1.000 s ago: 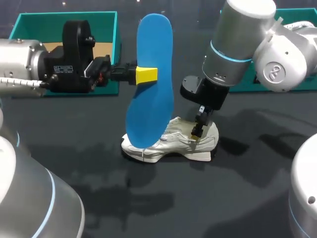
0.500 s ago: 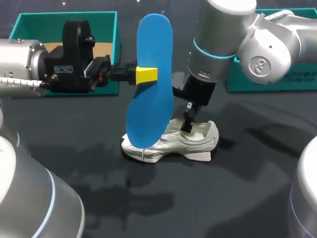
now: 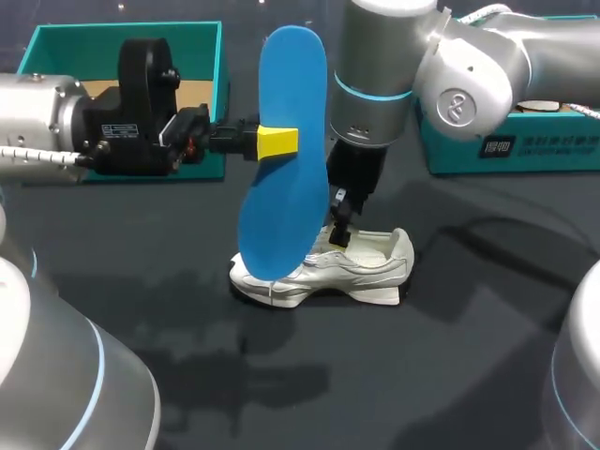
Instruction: Take the shoe out of the shoebox, open the shoe tongue, remove and reinsert the insole, then place the shoe into the shoebox
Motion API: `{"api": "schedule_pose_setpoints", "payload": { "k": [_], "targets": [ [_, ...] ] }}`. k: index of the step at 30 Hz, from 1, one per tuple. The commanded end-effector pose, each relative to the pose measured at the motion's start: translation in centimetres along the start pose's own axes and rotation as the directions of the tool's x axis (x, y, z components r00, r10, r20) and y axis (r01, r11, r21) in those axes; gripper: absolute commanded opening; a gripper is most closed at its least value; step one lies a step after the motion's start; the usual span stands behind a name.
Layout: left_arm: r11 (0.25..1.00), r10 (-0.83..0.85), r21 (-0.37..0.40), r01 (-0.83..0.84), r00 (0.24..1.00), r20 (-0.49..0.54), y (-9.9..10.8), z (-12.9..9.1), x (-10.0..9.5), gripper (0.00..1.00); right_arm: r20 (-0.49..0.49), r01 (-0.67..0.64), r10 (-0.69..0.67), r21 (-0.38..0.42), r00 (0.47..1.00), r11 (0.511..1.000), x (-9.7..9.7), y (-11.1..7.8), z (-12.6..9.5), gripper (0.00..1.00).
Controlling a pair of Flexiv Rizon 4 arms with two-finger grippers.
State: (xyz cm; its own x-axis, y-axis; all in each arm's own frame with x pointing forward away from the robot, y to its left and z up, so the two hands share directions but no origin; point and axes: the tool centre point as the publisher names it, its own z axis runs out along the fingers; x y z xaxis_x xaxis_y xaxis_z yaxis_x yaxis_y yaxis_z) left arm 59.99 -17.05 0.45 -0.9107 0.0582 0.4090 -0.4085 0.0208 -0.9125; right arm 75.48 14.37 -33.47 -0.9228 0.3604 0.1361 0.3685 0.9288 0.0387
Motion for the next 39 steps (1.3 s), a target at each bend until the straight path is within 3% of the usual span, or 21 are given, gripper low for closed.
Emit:
{"api": "schedule_pose_setpoints", "payload": {
  "k": [1, 11, 13, 14, 16, 17, 18, 39],
  "targets": [
    [1.000, 0.000, 0.001, 0.000, 1.000, 0.000, 0.1, 0.0, 0.1, 0.00, -0.021, 0.000, 0.000, -0.007, 1.000, 1.000, -0.6, 0.4, 2.1, 1.00],
    [1.000, 0.000, 0.001, 0.000, 1.000, 0.000, 0.1, 0.0, 0.1, 0.00, -0.030, 0.013, -0.014, -0.024, 0.999, 1.000, -1.1, 0.0, 3.9, 1.00],
    [1.000, 0.000, 0.001, 0.000, 1.000, 0.000, 0.1, 0.0, 0.1, 0.00, -0.033, 0.016, -0.017, -0.023, 0.999, 1.000, -1.1, 0.0, 4.0, 0.88],
    [1.000, 0.000, 0.001, 0.000, 1.000, 0.000, 0.1, 0.0, 0.1, 0.00, -0.034, 0.018, -0.019, -0.022, 0.999, 1.000, -1.1, 0.1, 4.1, 0.49],
    [1.000, 0.000, 0.001, 0.000, 1.000, 0.000, 0.1, 0.0, 0.1, 0.00, -0.036, 0.021, -0.022, -0.020, 0.999, 1.000, -1.0, 0.2, 4.2, 0.33],
    [1.000, 0.000, 0.001, 0.000, 1.000, 0.000, 0.1, 0.0, 0.1, 0.00, -0.038, 0.023, -0.024, -0.019, 0.999, 1.000, -1.0, 0.2, 4.2, 0.05],
    [1.000, 0.000, 0.001, 0.000, 1.000, 0.000, 0.1, 0.0, 0.1, 0.00, -0.039, 0.025, -0.026, -0.018, 0.999, 1.000, -1.0, 0.2, 4.3, 0.00],
    [1.000, 0.000, 0.001, 0.000, 1.000, 0.000, 0.1, 0.0, 0.1, 0.00, -0.050, 0.019, -0.020, -0.020, 0.999, 1.000, 0.4, 0.0, 2.6, 0.00]
  ]
}}
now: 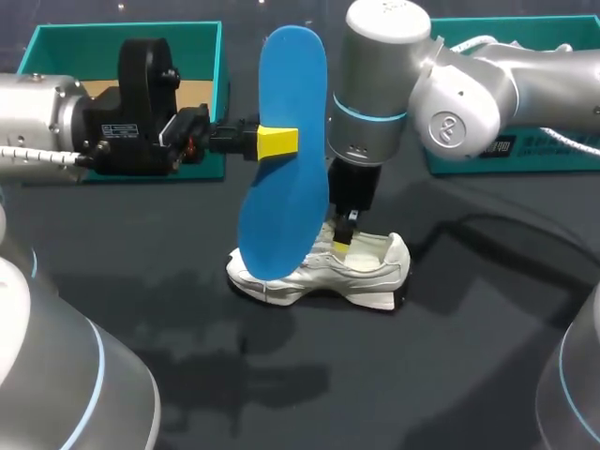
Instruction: Take the shoe out of the shoebox, open the shoe tongue, remove and reinsert the insole, then place the shoe into the shoebox
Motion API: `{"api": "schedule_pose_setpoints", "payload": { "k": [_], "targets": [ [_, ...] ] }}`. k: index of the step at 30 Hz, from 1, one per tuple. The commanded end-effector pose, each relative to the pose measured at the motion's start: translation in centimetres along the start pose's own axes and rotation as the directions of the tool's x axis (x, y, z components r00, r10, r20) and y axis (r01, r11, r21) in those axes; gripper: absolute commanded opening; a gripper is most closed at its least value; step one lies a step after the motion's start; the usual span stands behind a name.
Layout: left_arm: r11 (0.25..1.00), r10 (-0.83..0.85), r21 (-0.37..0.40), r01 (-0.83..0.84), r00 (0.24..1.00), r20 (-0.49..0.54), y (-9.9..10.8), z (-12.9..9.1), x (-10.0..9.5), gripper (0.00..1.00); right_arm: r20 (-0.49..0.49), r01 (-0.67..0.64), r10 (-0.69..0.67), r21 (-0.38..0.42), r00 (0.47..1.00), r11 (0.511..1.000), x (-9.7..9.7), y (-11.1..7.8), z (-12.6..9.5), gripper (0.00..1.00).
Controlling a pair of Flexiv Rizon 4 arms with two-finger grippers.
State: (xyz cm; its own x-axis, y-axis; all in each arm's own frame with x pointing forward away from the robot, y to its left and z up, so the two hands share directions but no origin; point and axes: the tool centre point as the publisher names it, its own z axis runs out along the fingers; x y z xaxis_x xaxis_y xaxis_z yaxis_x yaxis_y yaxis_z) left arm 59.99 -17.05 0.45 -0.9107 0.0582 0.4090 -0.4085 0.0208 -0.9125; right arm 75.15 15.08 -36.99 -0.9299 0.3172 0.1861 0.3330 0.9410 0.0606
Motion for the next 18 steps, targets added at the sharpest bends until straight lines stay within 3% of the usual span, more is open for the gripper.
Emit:
{"api": "schedule_pose_setpoints", "payload": {
  "k": [1, 6, 8, 18],
  "targets": [
    [1.000, 0.000, 0.001, 0.000, 1.000, 0.000, 0.1, 0.0, 0.1, 0.00, 0.006, -0.052, 0.053, -0.005, 0.999, 0.999, 0.7, -0.4, -1.4, 0.00],
    [1.000, 0.000, 0.001, 0.000, 1.000, 0.000, 0.1, 0.0, 0.1, 0.00, 0.028, -0.237, 0.239, -0.067, 0.971, 0.969, 2.5, -0.8, -3.5, 0.00],
    [1.000, 0.000, 0.001, 0.000, 1.000, 0.000, 0.1, 0.0, 0.1, 0.00, 0.010, -0.378, 0.380, -0.083, 0.925, 0.922, 3.2, -1.0, -3.9, 0.00],
    [1.000, 0.000, 0.001, 0.000, 1.000, 0.000, 0.1, 0.0, 0.1, 0.00, 0.010, -0.378, 0.380, -0.083, 0.925, 0.922, 3.2, -1.0, -3.9, 0.00]
  ]
}}
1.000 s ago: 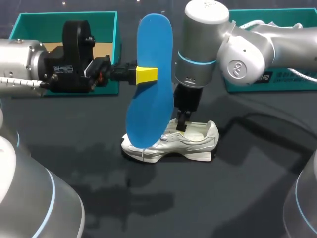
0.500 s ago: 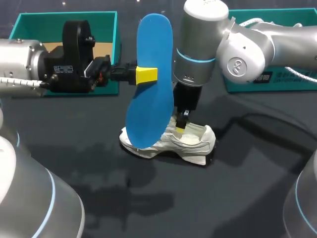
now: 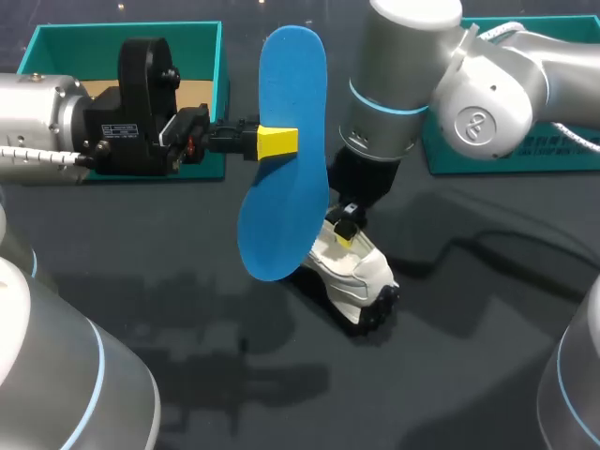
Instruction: Take the shoe out of the shoebox, open the shoe tongue, remove and reinsert the insole, then place the shoe into the shoebox
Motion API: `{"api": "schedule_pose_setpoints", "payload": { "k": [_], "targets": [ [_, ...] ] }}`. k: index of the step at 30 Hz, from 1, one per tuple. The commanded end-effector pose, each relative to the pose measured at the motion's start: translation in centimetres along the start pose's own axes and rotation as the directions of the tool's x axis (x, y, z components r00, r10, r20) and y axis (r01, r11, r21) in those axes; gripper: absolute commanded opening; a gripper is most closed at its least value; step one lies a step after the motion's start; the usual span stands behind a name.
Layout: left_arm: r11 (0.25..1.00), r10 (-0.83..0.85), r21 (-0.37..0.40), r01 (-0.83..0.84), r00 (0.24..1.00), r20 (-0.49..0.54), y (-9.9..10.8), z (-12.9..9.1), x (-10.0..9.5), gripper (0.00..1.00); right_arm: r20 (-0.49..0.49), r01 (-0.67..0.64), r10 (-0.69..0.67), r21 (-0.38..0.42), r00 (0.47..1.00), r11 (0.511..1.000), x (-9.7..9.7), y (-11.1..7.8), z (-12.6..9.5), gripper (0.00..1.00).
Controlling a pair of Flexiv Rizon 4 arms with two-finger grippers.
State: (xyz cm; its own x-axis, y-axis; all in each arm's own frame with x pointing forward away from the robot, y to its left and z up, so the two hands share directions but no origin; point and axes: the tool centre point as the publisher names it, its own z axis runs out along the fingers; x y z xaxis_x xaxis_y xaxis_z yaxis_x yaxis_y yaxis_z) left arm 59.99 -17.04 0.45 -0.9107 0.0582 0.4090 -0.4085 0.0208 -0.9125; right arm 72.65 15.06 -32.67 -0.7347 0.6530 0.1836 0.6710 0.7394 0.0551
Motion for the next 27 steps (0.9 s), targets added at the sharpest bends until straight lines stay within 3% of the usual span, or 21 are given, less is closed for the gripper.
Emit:
{"api": "schedule_pose_setpoints", "payload": {
  "k": [1, 5, 12, 20, 27],
  "targets": [
    [1.000, 0.000, 0.001, 0.000, 1.000, 0.000, 0.1, 0.0, 0.1, 0.00, -0.002, 0.000, 0.000, -0.012, 1.000, 1.000, -0.1, -0.4, -0.1, 0.00],
    [1.000, 0.000, 0.001, 0.000, 1.000, 0.000, 0.1, 0.0, 0.1, 0.00, -0.002, -0.015, 0.015, -0.037, 1.000, 0.999, 0.0, -0.5, 0.0, 0.00],
    [1.000, 0.000, 0.001, 0.000, 1.000, 0.000, 0.1, 0.0, 0.1, 0.00, 0.021, -0.178, 0.180, -0.069, 0.984, 0.982, 0.6, -0.8, 1.0, 0.00],
    [1.000, 0.000, 0.001, 0.000, 1.000, 0.000, 0.1, 0.0, 0.1, 0.00, 0.057, -0.303, 0.311, -0.119, 0.949, 0.946, 1.1, -1.2, 0.6, 0.00],
    [1.000, 0.000, 0.001, 0.000, 1.000, 0.000, 0.1, 0.0, 0.1, 0.00, 0.025, -0.413, 0.426, -0.202, 0.904, 0.888, 0.6, -2.1, 0.4, 0.00]
  ]
}}
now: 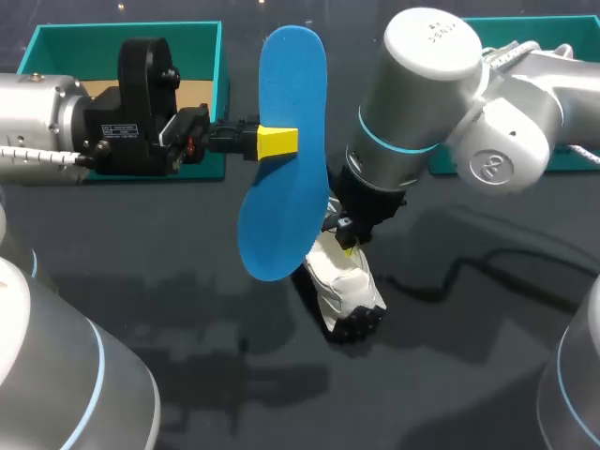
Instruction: Take the shoe out of the shoebox, open the shoe tongue, remove and reinsert the insole, then place the shoe into the shoebox
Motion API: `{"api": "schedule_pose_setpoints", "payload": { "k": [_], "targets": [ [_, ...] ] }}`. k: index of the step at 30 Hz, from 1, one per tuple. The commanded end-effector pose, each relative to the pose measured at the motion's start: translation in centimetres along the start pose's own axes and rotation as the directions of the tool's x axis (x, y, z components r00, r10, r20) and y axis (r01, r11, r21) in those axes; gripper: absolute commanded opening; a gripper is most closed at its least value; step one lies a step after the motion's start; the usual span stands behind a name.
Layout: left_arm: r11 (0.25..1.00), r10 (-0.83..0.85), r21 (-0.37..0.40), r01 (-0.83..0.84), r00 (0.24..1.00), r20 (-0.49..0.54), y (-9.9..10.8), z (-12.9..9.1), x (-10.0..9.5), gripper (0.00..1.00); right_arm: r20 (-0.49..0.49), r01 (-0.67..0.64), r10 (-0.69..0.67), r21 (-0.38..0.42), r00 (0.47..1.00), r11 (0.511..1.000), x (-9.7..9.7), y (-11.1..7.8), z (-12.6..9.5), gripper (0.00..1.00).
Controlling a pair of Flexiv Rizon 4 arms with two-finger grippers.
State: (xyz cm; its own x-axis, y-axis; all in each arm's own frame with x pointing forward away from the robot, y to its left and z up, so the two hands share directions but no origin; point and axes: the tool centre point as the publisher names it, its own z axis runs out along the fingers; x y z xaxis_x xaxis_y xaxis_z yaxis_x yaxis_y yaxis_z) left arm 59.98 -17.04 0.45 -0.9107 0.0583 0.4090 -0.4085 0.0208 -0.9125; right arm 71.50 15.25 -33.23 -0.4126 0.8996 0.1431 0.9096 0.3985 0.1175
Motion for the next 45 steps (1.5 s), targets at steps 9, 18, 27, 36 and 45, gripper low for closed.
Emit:
{"api": "schedule_pose_setpoints", "payload": {
  "k": [9, 18, 27, 36, 45],
  "targets": [
    [1.000, 0.000, 0.001, 0.000, 1.000, 0.000, 0.1, 0.0, 0.1, 0.00, -0.028, -0.126, 0.124, -0.086, 0.992, 0.988, -1.2, -1.3, 0.1, 0.00],
    [1.000, 0.000, 0.001, 0.000, 1.000, 0.000, 0.1, 0.0, 0.1, 0.00, -0.055, -0.216, 0.210, -0.141, 0.976, 0.966, -1.8, -1.4, 0.6, 0.00],
    [1.000, 0.000, 0.001, 0.000, 1.000, 0.000, 0.1, 0.0, 0.1, 0.00, -0.082, -0.244, 0.235, -0.129, 0.968, 0.961, -2.5, -1.0, 2.4, 0.00],
    [1.000, 0.000, 0.001, 0.000, 1.000, 0.000, 0.1, 0.0, 0.1, 0.00, -0.141, -0.236, 0.220, -0.116, 0.965, 0.965, -3.4, -1.0, 4.3, 0.00],
    [1.000, 0.000, 0.001, 0.000, 1.000, 0.000, 0.1, 0.0, 0.1, 0.00, -0.183, -0.266, 0.247, -0.088, 0.952, 0.960, -3.6, -1.4, 5.8, 0.00]
  ]
}}
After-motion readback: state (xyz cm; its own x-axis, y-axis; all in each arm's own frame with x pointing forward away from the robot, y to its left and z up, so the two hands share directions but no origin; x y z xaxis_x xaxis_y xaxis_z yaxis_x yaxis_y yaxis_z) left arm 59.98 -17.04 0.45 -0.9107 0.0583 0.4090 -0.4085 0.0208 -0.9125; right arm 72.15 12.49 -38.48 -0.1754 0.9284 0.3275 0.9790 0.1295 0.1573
